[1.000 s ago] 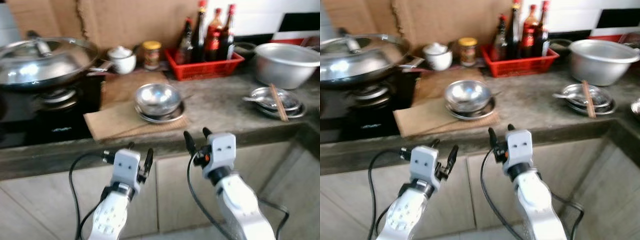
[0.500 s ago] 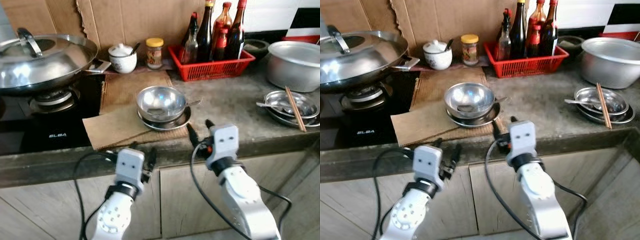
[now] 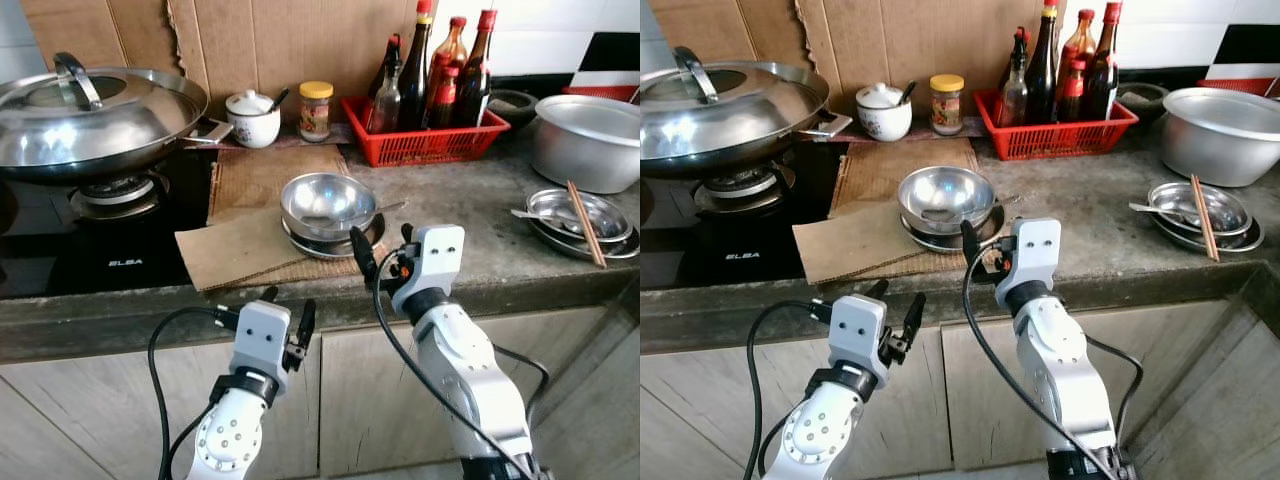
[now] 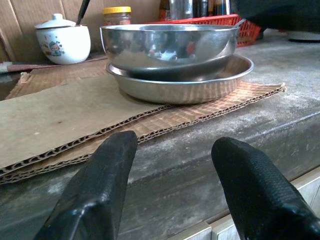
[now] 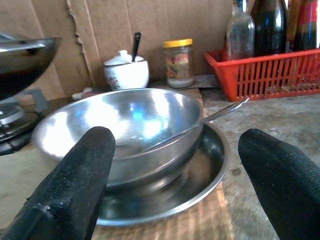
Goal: Kitchen organization
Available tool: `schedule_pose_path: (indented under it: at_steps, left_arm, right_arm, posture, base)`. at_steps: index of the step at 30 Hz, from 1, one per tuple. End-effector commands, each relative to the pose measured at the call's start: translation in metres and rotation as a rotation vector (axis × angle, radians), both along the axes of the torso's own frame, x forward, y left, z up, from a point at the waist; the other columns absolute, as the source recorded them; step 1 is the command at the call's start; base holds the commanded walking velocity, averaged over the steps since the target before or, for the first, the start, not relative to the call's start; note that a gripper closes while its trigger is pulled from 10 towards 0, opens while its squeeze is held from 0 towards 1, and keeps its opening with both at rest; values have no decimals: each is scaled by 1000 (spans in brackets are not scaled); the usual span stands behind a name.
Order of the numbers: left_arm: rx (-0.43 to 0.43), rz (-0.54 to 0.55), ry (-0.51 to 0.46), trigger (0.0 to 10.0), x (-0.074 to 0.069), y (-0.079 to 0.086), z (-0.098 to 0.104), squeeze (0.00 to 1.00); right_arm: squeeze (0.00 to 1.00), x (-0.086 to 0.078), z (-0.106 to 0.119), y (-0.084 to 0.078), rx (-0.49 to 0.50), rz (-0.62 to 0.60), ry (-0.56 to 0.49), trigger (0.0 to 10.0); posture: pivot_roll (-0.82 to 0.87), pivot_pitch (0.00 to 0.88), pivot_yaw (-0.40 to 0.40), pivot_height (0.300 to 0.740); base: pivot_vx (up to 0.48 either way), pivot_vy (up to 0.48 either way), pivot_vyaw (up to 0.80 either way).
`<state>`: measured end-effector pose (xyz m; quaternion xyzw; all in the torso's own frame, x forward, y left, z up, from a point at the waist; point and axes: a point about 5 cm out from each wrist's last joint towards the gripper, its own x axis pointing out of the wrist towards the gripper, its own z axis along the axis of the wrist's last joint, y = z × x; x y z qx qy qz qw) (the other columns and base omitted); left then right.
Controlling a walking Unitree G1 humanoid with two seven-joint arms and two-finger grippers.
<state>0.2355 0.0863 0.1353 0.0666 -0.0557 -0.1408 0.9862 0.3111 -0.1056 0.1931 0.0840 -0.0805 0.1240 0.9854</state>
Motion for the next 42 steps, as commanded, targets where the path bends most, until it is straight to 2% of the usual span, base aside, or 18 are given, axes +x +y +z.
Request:
schedule_pose_path:
  at_steps: [1,10,18,28,42]
  left_arm:
    - [-3,-9,-21,10000,-3,-2,4,0]
    - [-1,-7,-24,10000,-4,-2,4,0]
    - [5,-6,-31,10000,-3,-2,5,0]
    - [5,-5,-30,10000,-3,-3,5,0]
    - [15,-6,-42,10000,-3,-3,6,0]
  right_arm:
    - [0,4,-1,0,-9,-9,6,10000]
    - [0,14,-2,-5,3,-34,20,10000]
    - [0,23,13,-4,34,-26,-19,10000]
    - [0,33,16,-5,46,-19,-12,10000]
    - [0,54,24,-1,66,-33,-5,10000]
  posture:
    - [145,37,-38,740]
    - [153,33,-43,740]
    - [153,35,-43,740]
    - [153,40,-49,740]
    - [164,41,-58,740]
  base:
    - [0,0,0]
    - [0,0,0]
    - [0,0,0]
    - [0,0,0]
    - [0,0,0]
